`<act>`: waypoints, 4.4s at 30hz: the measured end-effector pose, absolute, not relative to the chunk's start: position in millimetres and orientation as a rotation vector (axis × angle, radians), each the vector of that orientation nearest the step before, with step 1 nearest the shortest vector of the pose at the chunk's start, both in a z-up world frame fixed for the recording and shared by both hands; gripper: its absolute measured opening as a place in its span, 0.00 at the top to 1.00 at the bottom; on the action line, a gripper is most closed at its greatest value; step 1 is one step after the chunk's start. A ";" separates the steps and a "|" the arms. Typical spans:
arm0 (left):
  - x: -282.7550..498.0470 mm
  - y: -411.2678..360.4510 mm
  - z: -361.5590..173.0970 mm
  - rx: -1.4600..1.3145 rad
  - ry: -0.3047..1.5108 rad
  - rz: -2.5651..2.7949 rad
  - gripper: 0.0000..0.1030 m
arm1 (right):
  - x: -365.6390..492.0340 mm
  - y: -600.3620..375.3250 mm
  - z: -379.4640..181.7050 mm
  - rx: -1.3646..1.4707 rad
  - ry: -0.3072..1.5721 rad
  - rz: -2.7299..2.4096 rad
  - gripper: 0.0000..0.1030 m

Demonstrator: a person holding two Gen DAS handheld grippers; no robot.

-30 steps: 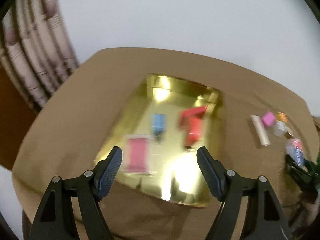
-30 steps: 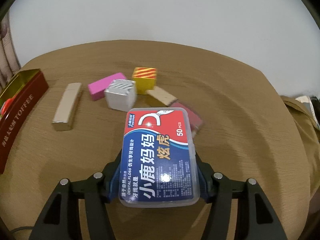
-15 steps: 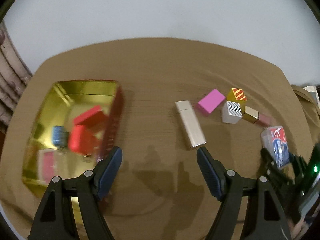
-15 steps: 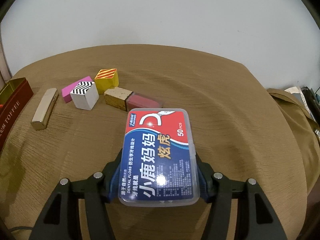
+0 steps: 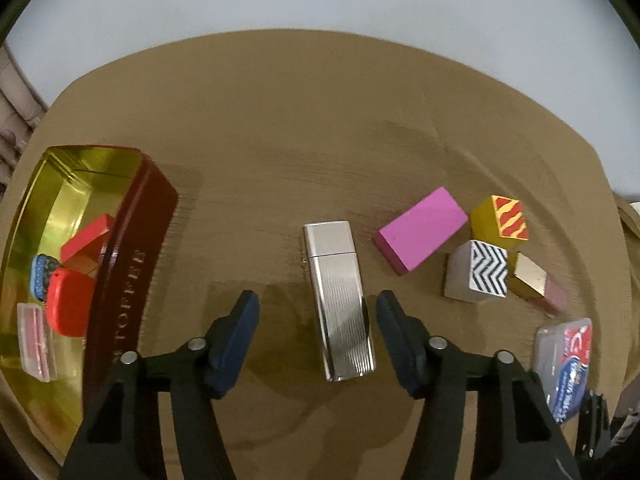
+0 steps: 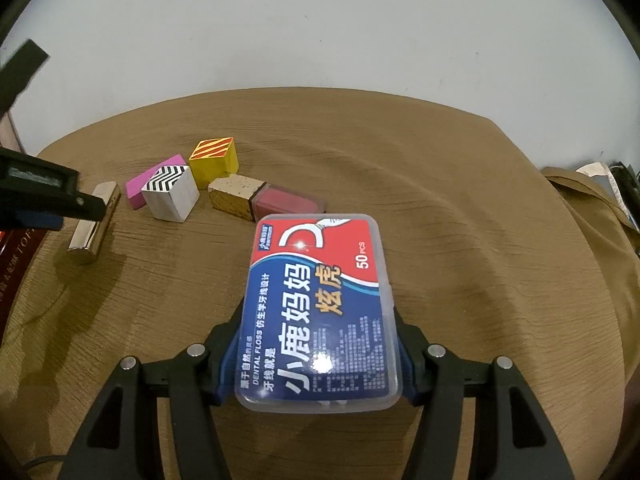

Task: Organize rigid objects
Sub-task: 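Grasp the silver lighter with the left tool while the right tool holds the floss box, then carry the silver lighter into the gold tin and open the left tool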

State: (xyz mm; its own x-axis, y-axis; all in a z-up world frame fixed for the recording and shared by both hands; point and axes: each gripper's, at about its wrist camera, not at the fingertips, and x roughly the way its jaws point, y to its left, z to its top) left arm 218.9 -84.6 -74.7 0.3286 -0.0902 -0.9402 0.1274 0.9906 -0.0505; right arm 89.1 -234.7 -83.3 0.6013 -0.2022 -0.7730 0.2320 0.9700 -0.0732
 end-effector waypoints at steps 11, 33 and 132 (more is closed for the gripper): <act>224.0 -98.2 -84.0 0.043 1.188 -0.133 0.74 | 88.7 -234.7 -83.6 0.037 0.891 -0.252 0.40; 162.2 -77.8 -52.5 0.116 1.120 -0.255 0.75 | 89.4 -234.4 -83.6 0.036 0.893 -0.253 0.39; 139.9 153.5 -20.1 0.040 1.029 0.003 0.59 | 89.3 -235.0 -81.9 0.035 0.895 -0.254 0.40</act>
